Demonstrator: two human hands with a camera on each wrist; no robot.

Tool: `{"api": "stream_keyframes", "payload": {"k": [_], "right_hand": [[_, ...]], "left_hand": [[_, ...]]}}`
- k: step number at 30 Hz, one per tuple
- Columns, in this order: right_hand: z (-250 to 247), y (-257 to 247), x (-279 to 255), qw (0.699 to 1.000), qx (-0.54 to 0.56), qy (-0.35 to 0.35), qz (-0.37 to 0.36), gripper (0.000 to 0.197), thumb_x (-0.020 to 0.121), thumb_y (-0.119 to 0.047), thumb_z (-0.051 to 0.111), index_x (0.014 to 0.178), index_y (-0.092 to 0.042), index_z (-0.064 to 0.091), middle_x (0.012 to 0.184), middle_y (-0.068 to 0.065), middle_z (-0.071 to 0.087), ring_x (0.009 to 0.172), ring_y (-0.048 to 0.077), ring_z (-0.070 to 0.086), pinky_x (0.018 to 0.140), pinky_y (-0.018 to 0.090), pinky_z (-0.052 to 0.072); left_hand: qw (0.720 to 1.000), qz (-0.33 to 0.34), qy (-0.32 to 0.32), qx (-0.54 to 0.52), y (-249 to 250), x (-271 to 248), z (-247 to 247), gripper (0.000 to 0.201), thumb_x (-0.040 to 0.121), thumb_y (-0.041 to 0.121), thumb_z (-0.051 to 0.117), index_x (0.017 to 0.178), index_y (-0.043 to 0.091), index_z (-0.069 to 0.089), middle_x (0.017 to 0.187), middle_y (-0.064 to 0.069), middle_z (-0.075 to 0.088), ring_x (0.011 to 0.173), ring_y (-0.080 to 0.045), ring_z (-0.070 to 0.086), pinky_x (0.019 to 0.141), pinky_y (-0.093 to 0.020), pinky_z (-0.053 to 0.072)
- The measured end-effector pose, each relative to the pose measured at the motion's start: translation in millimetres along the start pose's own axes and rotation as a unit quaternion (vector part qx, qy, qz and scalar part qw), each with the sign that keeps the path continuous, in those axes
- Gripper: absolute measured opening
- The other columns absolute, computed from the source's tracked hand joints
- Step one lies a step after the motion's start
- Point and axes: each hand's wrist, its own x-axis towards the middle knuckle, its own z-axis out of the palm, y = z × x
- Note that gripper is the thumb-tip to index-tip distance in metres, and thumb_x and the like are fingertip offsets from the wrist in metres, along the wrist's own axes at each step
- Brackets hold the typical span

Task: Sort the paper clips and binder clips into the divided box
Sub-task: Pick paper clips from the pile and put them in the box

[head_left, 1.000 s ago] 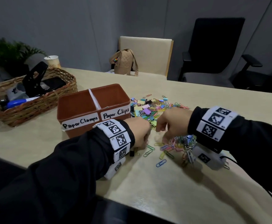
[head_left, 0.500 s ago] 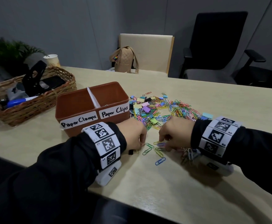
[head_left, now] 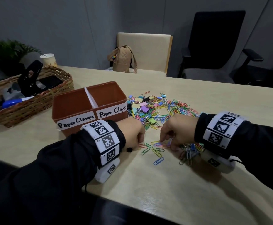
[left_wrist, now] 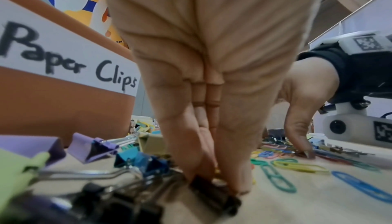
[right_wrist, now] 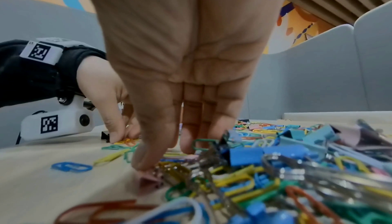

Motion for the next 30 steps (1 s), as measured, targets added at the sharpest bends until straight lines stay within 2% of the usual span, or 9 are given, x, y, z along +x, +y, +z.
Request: {"api": "stream_keyframes", "payload": {"k": [3,6,12,17,19,22,24,28,30], "right_hand": [[-1.1,-3.9,1.5,1.000,-0.016,0.004,-0.006,0.026,0.082,-0.016,0.068,0.106,-0.024,0.074,0.089,-0.009,0.070,0.079,0.002,0.061,0.066,0.011,0.041],[-3.0,-8.5,0.2,0.999,-0.030,-0.003,-0.015,0.026,0.087,-0.021,0.064,0.112,-0.024,0.071,0.103,-0.007,0.072,0.093,0.010,0.063,0.080,0.020,0.045],[-0.4,-16.0,0.4,0.995,-0.090,-0.033,-0.006,0.049,0.076,-0.034,0.075,0.122,-0.025,0.062,0.094,-0.006,0.062,0.081,0.012,0.052,0.068,0.020,0.032],[3.6,-20.7,4.3,0.998,-0.054,0.006,0.026,0.061,0.066,-0.050,0.079,0.118,-0.023,0.061,0.085,-0.010,0.056,0.078,0.012,0.049,0.070,0.025,0.040],[5.2,-23.8,2.8,0.999,-0.024,0.002,0.037,0.074,0.061,-0.060,0.078,0.122,-0.024,0.056,0.098,-0.006,0.060,0.085,0.015,0.054,0.079,0.029,0.048],[6.8,-29.5,-1.8,0.998,-0.049,-0.024,0.030,0.077,0.058,-0.070,0.073,0.116,-0.021,0.060,0.103,-0.002,0.055,0.093,0.019,0.057,0.080,0.032,0.050],[9.1,-33.8,-2.0,0.996,-0.079,-0.041,0.030,0.070,0.061,-0.064,0.075,0.113,-0.019,0.061,0.101,-0.001,0.053,0.090,0.020,0.056,0.075,0.030,0.047],[15.5,-35.5,5.5,0.995,-0.096,0.001,0.030,0.033,0.077,-0.039,0.071,0.102,-0.017,0.068,0.095,0.006,0.066,0.086,0.027,0.061,0.074,0.031,0.050],[16.2,-35.5,6.8,0.994,-0.108,0.007,0.027,0.021,0.083,-0.029,0.066,0.099,-0.017,0.070,0.095,0.006,0.068,0.086,0.027,0.060,0.069,0.028,0.043]], "left_hand": [[1.000,0.014,0.018,0.014,-2.1,3.9,0.0,0.017,0.082,0.020,0.072,0.099,0.018,0.073,0.097,0.005,0.071,0.073,-0.005,0.051,0.049,-0.007,0.030],[0.999,0.019,0.025,0.017,-3.4,7.4,1.7,0.014,0.083,0.022,0.071,0.095,0.019,0.074,0.095,0.006,0.071,0.071,-0.004,0.051,0.050,-0.010,0.031],[0.999,0.031,0.034,0.015,-3.3,7.9,-0.8,0.016,0.089,0.020,0.063,0.100,0.020,0.075,0.097,0.007,0.071,0.075,-0.003,0.052,0.057,-0.015,0.034],[0.999,0.032,0.044,-0.005,-5.0,7.6,-4.4,0.016,0.089,0.020,0.063,0.101,0.021,0.074,0.087,0.011,0.065,0.078,-0.004,0.056,0.065,-0.015,0.035],[0.998,0.035,0.057,-0.012,-2.8,7.3,-2.1,0.018,0.086,0.033,0.067,0.099,0.020,0.072,0.092,0.008,0.068,0.084,-0.010,0.059,0.063,-0.018,0.037],[0.999,0.033,0.040,0.005,3.0,6.8,7.2,0.050,0.066,0.059,0.076,0.098,0.021,0.067,0.091,0.005,0.065,0.082,-0.011,0.058,0.067,-0.023,0.048],[0.999,0.022,0.028,0.027,8.8,6.4,10.6,0.060,0.054,0.064,0.079,0.094,0.020,0.066,0.086,0.004,0.063,0.079,-0.014,0.059,0.070,-0.029,0.053],[0.997,0.039,0.031,0.067,18.7,13.3,9.0,0.045,0.065,0.051,0.080,0.089,0.014,0.070,0.074,0.001,0.059,0.073,-0.019,0.057,0.061,-0.027,0.043],[0.996,0.042,0.034,0.064,20.9,15.5,6.1,0.035,0.071,0.042,0.079,0.089,0.013,0.072,0.072,0.000,0.057,0.071,-0.020,0.055,0.061,-0.026,0.041]]}}
